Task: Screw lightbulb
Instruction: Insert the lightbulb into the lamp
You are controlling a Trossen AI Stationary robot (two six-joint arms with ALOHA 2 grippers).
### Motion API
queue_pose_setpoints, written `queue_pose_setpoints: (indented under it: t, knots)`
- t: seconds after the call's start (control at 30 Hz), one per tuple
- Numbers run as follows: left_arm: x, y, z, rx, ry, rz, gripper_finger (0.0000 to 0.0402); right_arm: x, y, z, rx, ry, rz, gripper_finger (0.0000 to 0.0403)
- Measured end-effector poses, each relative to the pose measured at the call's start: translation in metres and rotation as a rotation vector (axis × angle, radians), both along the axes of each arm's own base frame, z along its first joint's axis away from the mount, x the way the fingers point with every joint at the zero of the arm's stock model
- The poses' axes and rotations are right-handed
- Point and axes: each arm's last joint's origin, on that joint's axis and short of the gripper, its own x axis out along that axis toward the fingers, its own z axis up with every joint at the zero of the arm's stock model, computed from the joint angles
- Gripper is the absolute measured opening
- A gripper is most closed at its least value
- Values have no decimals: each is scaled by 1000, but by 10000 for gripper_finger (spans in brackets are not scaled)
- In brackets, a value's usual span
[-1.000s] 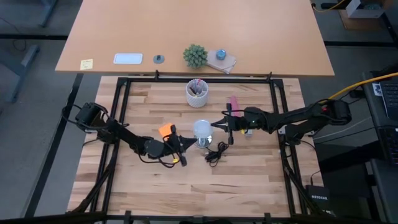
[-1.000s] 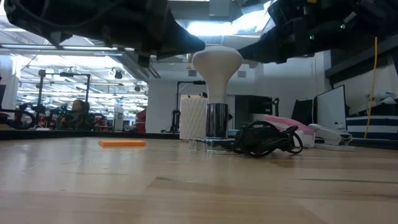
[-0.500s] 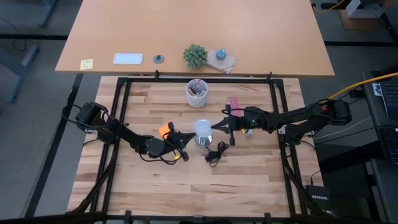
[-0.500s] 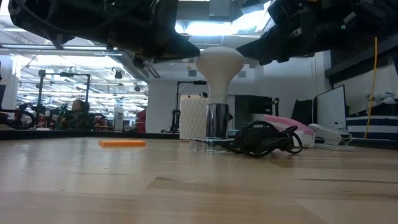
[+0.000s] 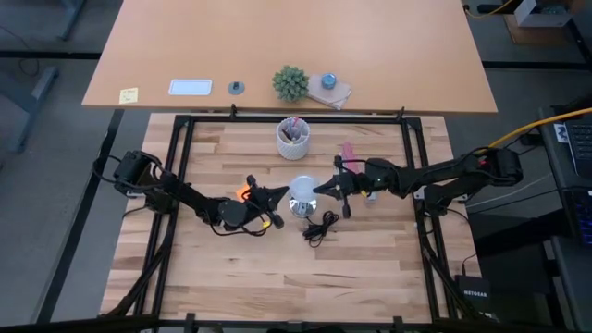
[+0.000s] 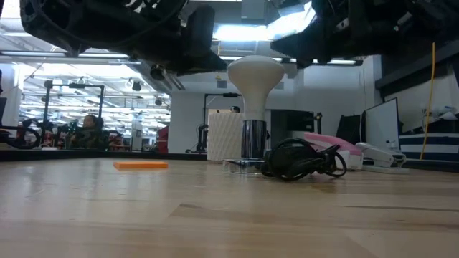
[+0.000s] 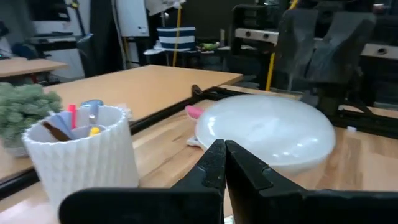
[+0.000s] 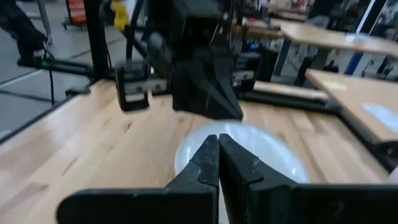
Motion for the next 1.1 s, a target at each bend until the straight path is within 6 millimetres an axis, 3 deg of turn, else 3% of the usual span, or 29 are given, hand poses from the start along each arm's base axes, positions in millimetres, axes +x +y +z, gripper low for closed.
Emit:
queue_pose_setpoints:
  t: [0.13, 0.33, 0.57, 0.73, 0.97, 1.1]
  knots:
    - [-5, -8, 5, 40, 14, 40, 1, -2, -1, 9, -18, -69, -18, 5]
    - [-10, -22, 9, 31, -3, -15, 1, -12, -5, 26, -119, -123, -177, 5]
    - [-8, -30, 8, -19, -23, -220, 1, -33, -35, 40, -158, -122, -214, 5]
    - [-4, -26, 1, -26, -6, -241, 1, -35, -61, 28, 13, -45, -119, 5]
    - [2, -12, -7, -56, -5, -193, 1, -17, -68, -5, 88, 75, -64, 5]
    - [3, -8, -7, -56, -8, -180, 1, -11, -70, -10, 110, 46, -37, 5]
